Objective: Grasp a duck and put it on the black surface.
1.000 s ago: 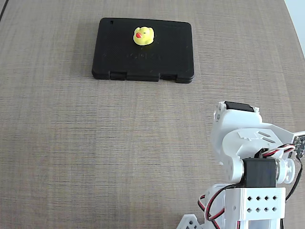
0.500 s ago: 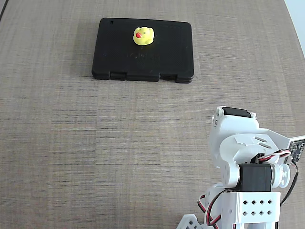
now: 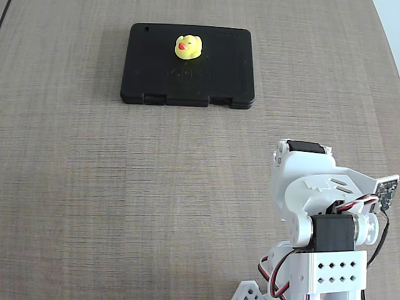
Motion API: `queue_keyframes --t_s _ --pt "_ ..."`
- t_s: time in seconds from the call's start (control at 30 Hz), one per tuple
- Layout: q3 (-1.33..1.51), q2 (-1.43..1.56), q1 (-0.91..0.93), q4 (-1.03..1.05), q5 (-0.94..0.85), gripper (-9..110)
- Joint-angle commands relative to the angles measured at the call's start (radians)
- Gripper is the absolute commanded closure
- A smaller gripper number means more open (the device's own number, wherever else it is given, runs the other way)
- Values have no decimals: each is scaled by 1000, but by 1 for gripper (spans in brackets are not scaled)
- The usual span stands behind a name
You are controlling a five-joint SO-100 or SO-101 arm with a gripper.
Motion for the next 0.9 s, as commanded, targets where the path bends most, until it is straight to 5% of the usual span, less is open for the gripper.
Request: queue_keyframes --t_s 0.0,0.87 --pt "0 60 -17 -3 6 102" --pt "3 63 -23 -15 3 102"
